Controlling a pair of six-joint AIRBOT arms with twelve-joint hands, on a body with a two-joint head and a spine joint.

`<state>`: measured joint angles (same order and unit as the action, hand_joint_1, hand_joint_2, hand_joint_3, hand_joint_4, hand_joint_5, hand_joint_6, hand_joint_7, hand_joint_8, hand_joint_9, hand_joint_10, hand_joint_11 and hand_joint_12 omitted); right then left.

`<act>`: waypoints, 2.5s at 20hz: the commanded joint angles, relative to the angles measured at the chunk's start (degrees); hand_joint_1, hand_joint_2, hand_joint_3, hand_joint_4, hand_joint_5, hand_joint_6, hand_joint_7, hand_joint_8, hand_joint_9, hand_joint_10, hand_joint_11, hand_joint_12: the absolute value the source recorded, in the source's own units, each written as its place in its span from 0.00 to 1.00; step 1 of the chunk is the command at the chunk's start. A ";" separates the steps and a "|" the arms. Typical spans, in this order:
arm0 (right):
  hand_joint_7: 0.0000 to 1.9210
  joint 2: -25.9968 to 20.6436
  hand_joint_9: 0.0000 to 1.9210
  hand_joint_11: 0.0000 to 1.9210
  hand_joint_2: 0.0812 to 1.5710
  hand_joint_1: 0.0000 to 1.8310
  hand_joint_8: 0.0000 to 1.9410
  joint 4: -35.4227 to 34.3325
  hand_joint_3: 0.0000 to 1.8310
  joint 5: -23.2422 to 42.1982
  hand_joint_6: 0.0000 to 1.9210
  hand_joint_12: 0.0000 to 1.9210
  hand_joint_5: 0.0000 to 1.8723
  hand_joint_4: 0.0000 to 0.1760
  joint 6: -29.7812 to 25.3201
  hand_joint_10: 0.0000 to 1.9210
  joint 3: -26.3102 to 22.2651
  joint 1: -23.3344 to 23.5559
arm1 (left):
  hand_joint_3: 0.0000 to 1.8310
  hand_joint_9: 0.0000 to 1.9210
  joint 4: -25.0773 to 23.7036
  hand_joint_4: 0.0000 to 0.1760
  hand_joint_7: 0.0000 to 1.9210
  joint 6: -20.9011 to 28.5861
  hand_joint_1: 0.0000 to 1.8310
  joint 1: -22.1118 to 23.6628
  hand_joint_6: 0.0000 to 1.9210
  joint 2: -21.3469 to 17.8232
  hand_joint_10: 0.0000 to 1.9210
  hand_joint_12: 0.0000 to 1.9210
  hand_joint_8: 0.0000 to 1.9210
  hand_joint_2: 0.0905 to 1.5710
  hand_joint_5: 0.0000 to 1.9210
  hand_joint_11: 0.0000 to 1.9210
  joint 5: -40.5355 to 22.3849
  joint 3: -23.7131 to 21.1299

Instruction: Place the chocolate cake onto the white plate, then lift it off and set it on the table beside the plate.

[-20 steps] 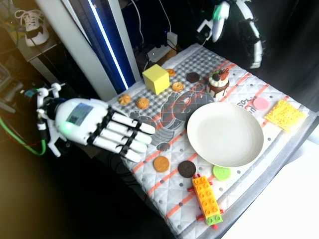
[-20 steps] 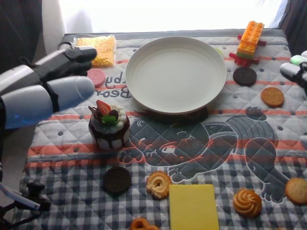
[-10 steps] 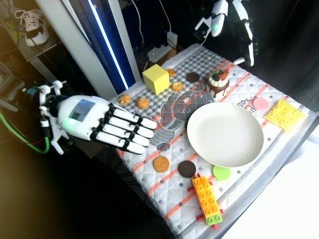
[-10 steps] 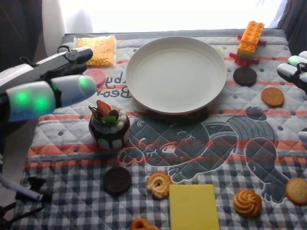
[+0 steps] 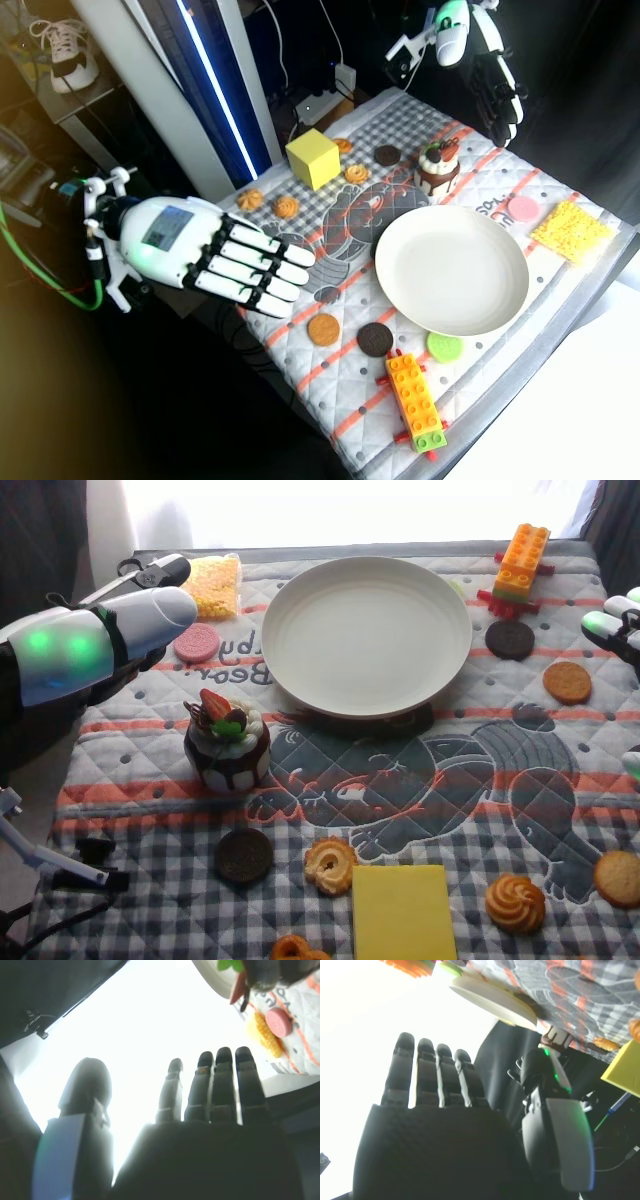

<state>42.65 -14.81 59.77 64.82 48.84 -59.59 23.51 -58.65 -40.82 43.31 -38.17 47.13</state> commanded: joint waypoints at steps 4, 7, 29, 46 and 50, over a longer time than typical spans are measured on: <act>0.00 0.36 0.00 0.03 0.81 0.18 0.00 -0.47 0.00 7.66 0.00 0.02 0.00 0.02 -0.76 0.00 0.74 -0.11 | 0.02 0.00 -0.77 0.99 0.00 0.40 0.20 0.79 0.01 -0.26 0.00 0.21 0.00 0.68 0.03 0.00 -8.44 1.56; 0.00 1.06 0.02 0.00 0.81 0.18 0.00 -0.47 0.00 8.63 0.00 0.38 0.00 0.00 -3.85 0.01 1.70 -0.87 | 0.00 0.00 -5.11 1.00 0.01 0.40 0.26 0.79 0.01 0.53 0.00 0.35 0.00 0.66 0.06 0.00 -9.37 3.86; 0.02 3.01 0.03 0.00 0.78 0.22 0.00 1.77 0.00 15.32 0.00 0.22 0.00 0.00 -16.37 0.02 4.32 -2.21 | 0.00 0.00 -20.32 0.24 0.12 0.40 0.35 -8.22 0.06 3.82 0.41 0.92 0.02 0.59 0.13 0.00 -32.96 16.94; 0.00 3.42 0.00 0.00 0.79 0.28 0.00 2.31 0.00 14.61 0.00 0.24 0.00 0.00 -18.96 0.01 5.71 -2.97 | 0.00 0.00 -30.39 0.00 0.17 0.40 0.47 -6.15 0.17 1.57 0.52 0.95 0.01 0.63 0.19 0.00 -17.52 20.12; 0.00 3.41 0.00 0.00 0.79 0.26 0.00 2.33 0.00 14.03 0.00 0.00 0.00 0.00 -18.96 0.00 5.84 -3.31 | 0.00 0.00 -40.64 0.00 0.14 0.40 0.44 2.31 0.13 0.43 0.49 0.99 0.01 0.63 0.10 0.00 -5.52 19.87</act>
<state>46.22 -12.08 67.02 46.22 54.43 -63.11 -18.20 -58.67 -38.57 43.77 -40.07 67.02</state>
